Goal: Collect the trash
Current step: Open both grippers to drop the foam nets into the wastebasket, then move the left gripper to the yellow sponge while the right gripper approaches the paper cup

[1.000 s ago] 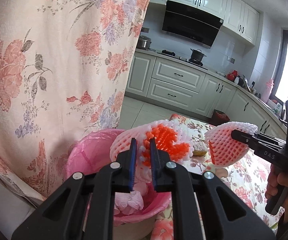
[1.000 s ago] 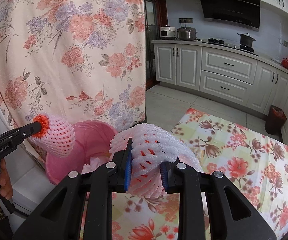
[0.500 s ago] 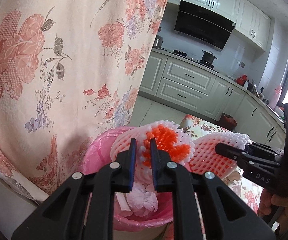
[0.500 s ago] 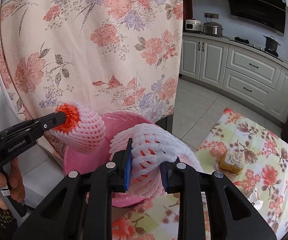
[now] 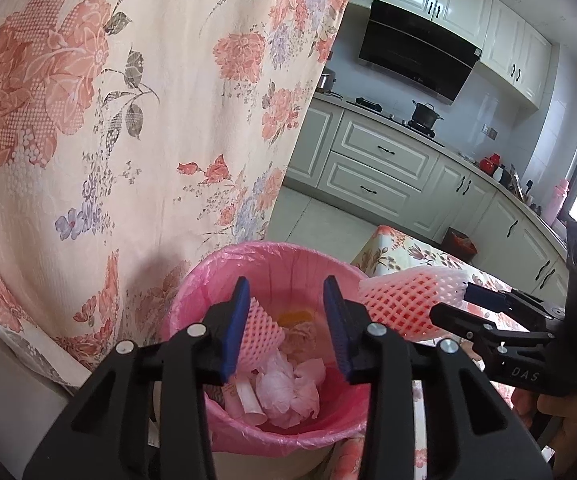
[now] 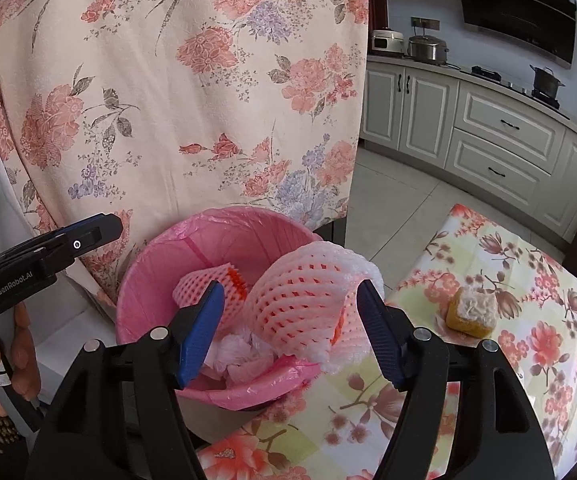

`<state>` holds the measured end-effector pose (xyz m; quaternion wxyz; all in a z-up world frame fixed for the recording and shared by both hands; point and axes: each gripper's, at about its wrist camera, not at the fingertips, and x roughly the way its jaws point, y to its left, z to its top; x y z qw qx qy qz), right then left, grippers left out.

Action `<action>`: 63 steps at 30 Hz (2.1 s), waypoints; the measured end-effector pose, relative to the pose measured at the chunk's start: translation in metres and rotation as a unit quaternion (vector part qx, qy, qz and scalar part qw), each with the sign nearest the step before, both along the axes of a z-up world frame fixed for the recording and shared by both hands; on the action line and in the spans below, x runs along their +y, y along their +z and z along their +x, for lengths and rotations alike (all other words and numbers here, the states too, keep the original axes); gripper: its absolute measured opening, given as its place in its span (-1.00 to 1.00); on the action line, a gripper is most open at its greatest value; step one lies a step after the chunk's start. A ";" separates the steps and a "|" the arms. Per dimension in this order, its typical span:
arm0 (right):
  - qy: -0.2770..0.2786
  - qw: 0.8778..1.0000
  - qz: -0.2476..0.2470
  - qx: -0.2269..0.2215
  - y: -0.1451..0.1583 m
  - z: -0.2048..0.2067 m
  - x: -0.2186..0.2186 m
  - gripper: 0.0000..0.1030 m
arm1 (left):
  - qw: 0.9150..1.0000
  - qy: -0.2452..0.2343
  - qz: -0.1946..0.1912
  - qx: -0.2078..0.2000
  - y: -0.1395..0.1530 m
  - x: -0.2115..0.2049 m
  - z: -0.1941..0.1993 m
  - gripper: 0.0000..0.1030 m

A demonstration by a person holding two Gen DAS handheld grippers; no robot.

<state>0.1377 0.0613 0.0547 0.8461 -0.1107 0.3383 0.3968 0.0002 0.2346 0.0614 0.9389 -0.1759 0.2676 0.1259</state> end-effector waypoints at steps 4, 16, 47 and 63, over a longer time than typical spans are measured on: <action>0.004 1.000 -0.002 0.002 -0.001 0.000 -0.003 0.28 | 1.000 -0.005 -0.001 0.000 0.001 -0.004 0.003 -0.24; 0.029 1.000 -0.002 -0.007 0.006 -0.012 0.009 0.46 | 1.000 -0.001 0.001 -0.007 0.006 -0.003 -0.002 -0.20; -0.135 0.990 -0.022 -0.014 -0.031 0.023 -0.133 0.64 | 0.998 -0.061 0.010 0.005 0.000 -0.066 0.029 0.09; -0.205 0.977 -0.056 0.008 -0.082 0.057 -0.183 0.63 | 0.988 -0.153 0.011 0.019 -0.022 -0.145 0.088 0.33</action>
